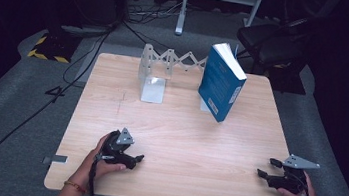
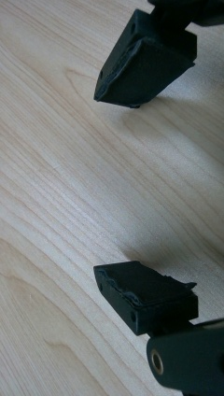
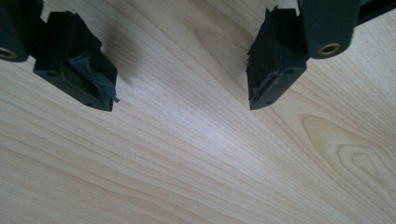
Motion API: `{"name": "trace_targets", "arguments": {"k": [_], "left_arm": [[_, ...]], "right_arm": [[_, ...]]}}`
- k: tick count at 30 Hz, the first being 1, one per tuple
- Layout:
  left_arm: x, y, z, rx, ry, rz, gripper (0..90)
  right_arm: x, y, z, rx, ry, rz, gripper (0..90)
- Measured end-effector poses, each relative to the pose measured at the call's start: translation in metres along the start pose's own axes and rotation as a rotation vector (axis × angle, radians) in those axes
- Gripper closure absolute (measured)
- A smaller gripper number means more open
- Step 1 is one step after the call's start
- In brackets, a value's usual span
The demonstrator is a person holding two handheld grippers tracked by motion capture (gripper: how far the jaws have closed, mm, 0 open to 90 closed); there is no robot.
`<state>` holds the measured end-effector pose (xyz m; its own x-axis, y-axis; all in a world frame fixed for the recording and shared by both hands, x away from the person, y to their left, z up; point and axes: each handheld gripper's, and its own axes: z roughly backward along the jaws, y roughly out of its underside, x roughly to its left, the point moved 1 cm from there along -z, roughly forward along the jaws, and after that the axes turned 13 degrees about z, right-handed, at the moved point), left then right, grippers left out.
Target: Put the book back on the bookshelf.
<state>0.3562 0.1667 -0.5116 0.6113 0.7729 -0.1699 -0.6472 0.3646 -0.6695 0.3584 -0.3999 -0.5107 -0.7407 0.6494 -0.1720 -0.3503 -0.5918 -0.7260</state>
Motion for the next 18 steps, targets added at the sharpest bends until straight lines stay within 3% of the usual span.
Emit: {"name": "trace_targets", "arguments": {"k": [18], "left_arm": [[-0.0004,0.0001,-0.0003,0.000,0.005,0.007,15.4]], "right_arm": [[0.0001,-0.0006,-0.0005,0.002,0.003,-0.008,24.0]]}}
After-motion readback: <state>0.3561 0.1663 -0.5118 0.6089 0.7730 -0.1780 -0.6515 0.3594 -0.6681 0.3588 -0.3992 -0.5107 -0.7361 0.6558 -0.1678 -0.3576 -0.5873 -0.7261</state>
